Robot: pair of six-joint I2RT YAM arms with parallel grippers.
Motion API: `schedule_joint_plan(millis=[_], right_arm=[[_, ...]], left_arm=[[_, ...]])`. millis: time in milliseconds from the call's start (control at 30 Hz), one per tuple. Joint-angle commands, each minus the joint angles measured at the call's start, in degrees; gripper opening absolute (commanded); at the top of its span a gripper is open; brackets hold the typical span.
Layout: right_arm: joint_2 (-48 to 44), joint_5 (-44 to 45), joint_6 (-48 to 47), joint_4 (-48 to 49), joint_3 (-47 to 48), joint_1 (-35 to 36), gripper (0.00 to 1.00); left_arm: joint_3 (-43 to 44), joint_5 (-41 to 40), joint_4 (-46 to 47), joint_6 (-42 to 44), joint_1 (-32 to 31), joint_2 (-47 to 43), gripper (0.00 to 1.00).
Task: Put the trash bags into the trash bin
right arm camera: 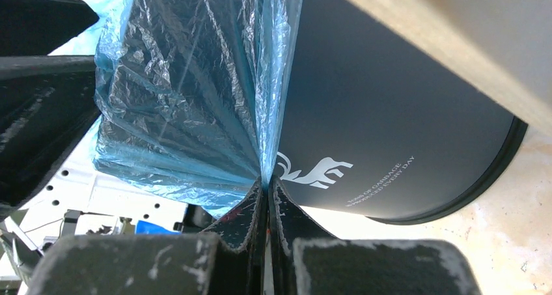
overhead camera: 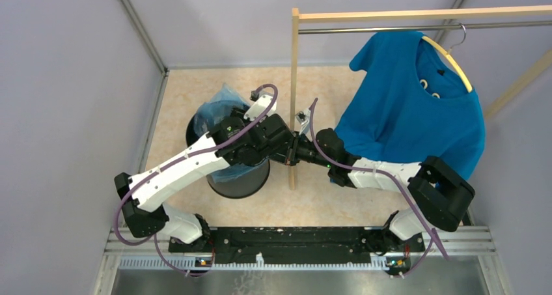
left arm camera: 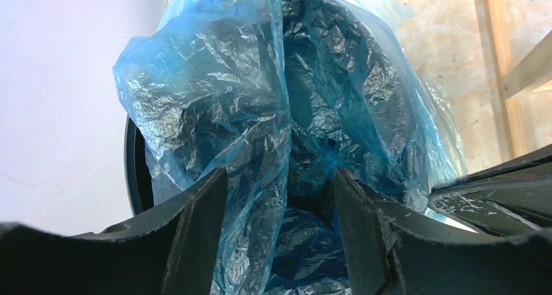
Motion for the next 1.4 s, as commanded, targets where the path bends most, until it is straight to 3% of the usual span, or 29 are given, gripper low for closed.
schedule_joint_plan(millis=[0,167,300,500,667,833,900,1133,1367], right_arm=[[1.0,-2.8,-0.6,2.4,2.5,-0.1,0.00],[1.1,-3.1,-0.4,2.8,2.2,-0.1,0.00],[1.0,-3.1,-0.2,2.9,1.9,-0.1,0.00],[0.9,-3.0,0.1,3.5,1.5,-0.1,0.00],[1.1,-3.0,0.3,3.2,2.0,-0.1,0.00],[1.6,-3.8,0.5,3.4,4.0,-0.1,0.00],[1.7,-3.8,0.1,2.9,4.5,0.0,0.00],[2.3,-4.3,0.4,3.3,4.8,-0.1,0.00],[2.5,-4.1,0.3,3.0,4.6,-0.1,0.00]], left_arm=[[-2.7,-2.8,2.6,0.5,0.3,-1.6,0.67],[-5.3,-4.8,1.7,-1.1,2.2,-0.9,0.63],[-5.9,-8.5,-1.5,-3.7,3.2,0.6,0.71],[-8.7,-12.9,-2.2,-5.0,7.3,1.4,0.69],[-9.3,-13.9,1.0,-2.7,11.7,-2.1,0.58],[-13.5,-7.3,20.1,15.7,17.2,-11.8,0.44],[-14.8,-3.4,24.2,18.2,19.6,-15.5,0.35],[-19.0,0.0,23.8,18.4,26.0,-20.0,0.20],[-23.8,6.9,26.1,15.8,30.7,-26.2,0.15]])
